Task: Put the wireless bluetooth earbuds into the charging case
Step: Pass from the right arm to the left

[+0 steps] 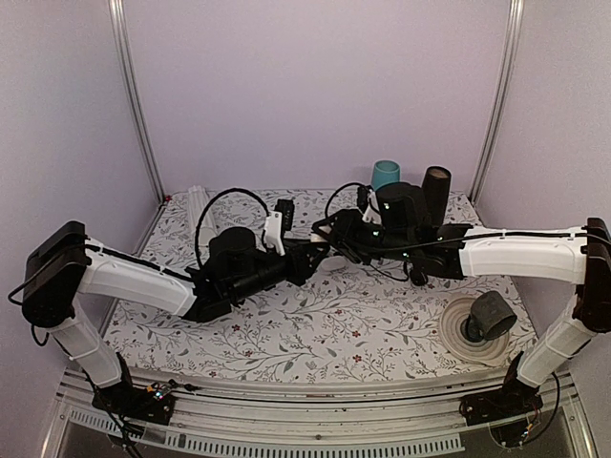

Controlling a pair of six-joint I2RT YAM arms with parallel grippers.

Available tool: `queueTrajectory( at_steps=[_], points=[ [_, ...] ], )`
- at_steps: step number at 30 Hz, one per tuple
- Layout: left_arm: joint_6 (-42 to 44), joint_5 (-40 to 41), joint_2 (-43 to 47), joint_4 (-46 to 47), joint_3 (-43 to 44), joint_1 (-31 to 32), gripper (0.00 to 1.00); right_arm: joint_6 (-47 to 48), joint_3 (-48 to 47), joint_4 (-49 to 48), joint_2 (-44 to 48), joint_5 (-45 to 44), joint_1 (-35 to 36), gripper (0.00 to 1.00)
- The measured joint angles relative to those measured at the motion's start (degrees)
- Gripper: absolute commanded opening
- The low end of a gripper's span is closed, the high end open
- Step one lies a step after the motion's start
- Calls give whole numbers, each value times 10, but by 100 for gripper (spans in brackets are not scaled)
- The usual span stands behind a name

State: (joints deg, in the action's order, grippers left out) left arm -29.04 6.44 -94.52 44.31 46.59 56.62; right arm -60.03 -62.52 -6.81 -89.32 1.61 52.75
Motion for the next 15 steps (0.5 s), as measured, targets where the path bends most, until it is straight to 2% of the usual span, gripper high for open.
queueTrajectory(
  at_steps=[4, 11, 15],
  points=[
    [-1, 0, 0, 0, 0, 0, 0, -2, 1, -2, 0, -2, 0, 53],
    [17, -1, 0, 22, -9, -17, 0, 5, 4, 6, 4, 15, 5, 83],
    [42, -26, 2, 45, -34, -26, 0, 14, 8, 18, 26, 23, 0, 92]
  ],
)
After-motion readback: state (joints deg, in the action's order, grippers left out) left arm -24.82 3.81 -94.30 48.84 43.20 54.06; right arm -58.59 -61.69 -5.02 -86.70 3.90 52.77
